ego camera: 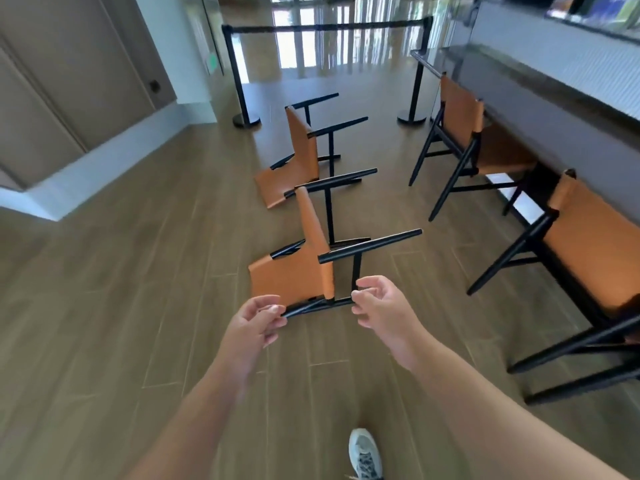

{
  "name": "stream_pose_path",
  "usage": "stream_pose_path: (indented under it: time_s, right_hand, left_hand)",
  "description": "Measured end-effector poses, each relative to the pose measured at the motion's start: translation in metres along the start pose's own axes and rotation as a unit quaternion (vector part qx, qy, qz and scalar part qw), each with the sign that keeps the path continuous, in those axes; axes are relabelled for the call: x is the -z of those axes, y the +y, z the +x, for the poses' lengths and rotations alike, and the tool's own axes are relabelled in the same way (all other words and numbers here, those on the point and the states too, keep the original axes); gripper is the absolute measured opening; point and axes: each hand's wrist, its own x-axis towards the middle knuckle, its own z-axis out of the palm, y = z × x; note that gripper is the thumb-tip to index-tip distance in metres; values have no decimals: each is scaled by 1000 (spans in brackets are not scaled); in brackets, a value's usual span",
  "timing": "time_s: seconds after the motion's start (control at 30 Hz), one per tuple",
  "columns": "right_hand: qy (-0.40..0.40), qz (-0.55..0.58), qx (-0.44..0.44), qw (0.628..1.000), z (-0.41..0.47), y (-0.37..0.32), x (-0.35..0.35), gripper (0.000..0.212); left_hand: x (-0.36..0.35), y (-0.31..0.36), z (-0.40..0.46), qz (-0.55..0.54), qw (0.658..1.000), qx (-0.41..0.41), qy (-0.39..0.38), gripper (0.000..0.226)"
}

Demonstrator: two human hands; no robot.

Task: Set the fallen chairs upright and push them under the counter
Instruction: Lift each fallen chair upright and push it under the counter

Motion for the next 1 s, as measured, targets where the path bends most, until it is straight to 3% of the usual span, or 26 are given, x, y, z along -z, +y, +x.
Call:
stream_pose_path:
  time_s: [0.13, 0.4, 0.67, 1.0]
  right_hand:
    - [-29, 1, -2, 1000, 47, -13, -10, 16]
    - [-117, -48, -8, 992, 128, -41, -75, 17]
    - [-191, -135, -16, 972, 175, -57, -231, 15]
    - [-147, -152, -39, 977, 201, -93, -446, 12]
  left_hand:
    - [3, 16, 30, 25, 1000, -10, 14, 14]
    - [64, 36, 75, 11, 992, -28, 125, 19]
    - [203, 31, 117, -55, 976, -16, 208, 17]
    - [407, 82, 199, -73, 985, -8, 155, 16]
